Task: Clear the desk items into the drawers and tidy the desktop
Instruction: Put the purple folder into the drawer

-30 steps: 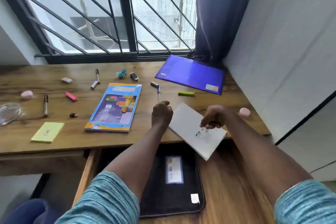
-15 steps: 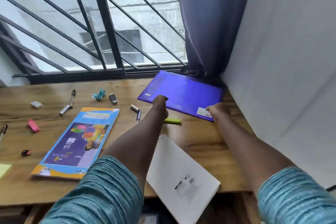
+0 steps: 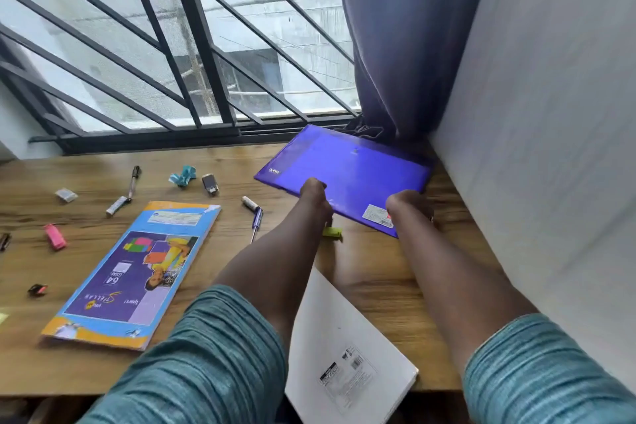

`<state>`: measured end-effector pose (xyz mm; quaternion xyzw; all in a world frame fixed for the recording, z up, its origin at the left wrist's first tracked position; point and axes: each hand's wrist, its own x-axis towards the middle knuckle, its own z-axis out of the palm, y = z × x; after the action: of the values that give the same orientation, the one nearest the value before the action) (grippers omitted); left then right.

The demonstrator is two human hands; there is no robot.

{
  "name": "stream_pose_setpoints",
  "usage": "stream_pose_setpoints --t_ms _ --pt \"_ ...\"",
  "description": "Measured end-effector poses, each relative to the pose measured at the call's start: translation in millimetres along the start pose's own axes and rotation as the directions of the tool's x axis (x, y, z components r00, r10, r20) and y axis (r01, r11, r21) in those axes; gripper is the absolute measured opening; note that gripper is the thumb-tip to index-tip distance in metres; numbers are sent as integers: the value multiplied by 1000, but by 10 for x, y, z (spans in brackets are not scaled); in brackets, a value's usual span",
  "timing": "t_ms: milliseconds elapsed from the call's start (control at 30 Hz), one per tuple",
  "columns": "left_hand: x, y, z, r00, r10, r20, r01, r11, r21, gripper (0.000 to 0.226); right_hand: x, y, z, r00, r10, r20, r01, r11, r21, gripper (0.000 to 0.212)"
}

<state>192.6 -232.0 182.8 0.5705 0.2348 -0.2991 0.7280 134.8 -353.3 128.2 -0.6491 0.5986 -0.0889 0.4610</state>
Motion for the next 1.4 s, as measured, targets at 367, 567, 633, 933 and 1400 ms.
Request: stream_pose_setpoints --t_ms 367,567,633,933,1400 --pt "385 -50 117 973 171 153 -182 981 61 12 9 101 -74 992 -30 -122 14 991 -133 34" --pt "207 75 127 922 341 184 -361 928 89 30 -201 144 -367 976 -212 48 212 977 1 38" --pt "168 192 87 899 407 164 -427 898 112 45 -294 124 -476 961 -252 114 243 966 88 32" --pt "-965 889 -341 709 613 349 -682 723 115 52 -1278 -219 -1010 841 -441 313 300 862 407 11" --pt "-2959 819 -2269 -7 752 659 -864 -336 375 49 -3362 -280 -1774 691 -594 412 -148 442 885 81"
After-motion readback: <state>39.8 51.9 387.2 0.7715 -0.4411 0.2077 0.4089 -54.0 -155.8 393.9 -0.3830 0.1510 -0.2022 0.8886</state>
